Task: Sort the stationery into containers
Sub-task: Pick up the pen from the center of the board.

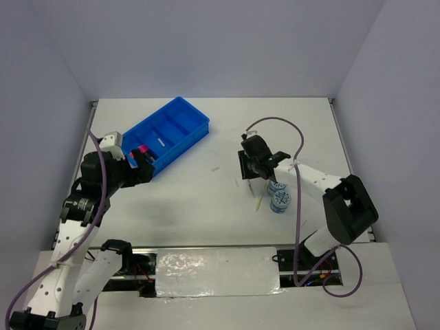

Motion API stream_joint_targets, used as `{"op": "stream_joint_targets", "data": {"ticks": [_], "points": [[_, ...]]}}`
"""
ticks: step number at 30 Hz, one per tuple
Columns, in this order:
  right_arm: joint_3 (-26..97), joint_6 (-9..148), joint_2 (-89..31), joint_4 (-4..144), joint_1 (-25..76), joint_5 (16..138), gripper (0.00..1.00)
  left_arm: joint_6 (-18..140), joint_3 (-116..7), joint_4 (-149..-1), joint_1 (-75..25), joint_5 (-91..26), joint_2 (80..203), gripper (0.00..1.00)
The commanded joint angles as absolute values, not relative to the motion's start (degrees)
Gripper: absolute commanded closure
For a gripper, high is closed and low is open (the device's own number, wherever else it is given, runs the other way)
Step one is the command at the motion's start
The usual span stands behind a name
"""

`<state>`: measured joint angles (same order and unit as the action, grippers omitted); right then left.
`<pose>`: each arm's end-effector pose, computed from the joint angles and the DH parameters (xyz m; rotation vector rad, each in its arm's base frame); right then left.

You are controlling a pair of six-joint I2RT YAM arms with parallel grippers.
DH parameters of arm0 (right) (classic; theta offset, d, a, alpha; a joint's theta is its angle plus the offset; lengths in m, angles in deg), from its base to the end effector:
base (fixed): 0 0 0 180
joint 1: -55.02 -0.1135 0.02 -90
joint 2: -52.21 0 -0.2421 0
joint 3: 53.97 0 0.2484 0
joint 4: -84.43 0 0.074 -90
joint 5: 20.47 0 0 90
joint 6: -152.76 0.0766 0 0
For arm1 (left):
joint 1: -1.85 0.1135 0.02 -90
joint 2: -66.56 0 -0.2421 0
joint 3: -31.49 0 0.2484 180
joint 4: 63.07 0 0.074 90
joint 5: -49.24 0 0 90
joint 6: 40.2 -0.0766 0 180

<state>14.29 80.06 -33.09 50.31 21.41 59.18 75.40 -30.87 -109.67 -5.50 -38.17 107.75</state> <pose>0.2836 0.1719 0.1657 -0.2701 2.4363 0.1709 0.2033 -0.0297 0.2980 -0.2945 2.0169 -0.4094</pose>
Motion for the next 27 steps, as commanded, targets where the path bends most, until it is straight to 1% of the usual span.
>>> {"op": "stream_joint_targets", "data": {"ticks": [1,7,18,22,26,27], "points": [[16.34,77.53,-35.67,52.26,22.50,62.06,0.57,73.44,-30.39,-107.20,-5.88,-36.28,106.11,0.00],[17.31,76.38,-40.51,52.44,23.12,61.80,0.64,73.26,-30.30,-106.84,-6.06,-35.31,106.02,0.01],[15.11,75.94,-44.73,54.72,24.70,63.38,0.67,73.44,-29.95,-106.58,-7.46,-35.14,105.49,0.01],[15.11,75.77,-46.23,54.55,24.70,64.61,0.74,73.53,-29.95,-106.58,-7.73,-35.40,105.49,0.01],[14.23,75.85,-46.58,54.98,24.70,64.78,0.77,73.62,-29.95,-106.76,-8.25,-35.84,105.75,0.01],[14.23,75.85,-46.67,54.72,24.78,65.05,0.81,73.70,-29.95,-106.67,-8.34,-35.84,105.84,0.01]]}}
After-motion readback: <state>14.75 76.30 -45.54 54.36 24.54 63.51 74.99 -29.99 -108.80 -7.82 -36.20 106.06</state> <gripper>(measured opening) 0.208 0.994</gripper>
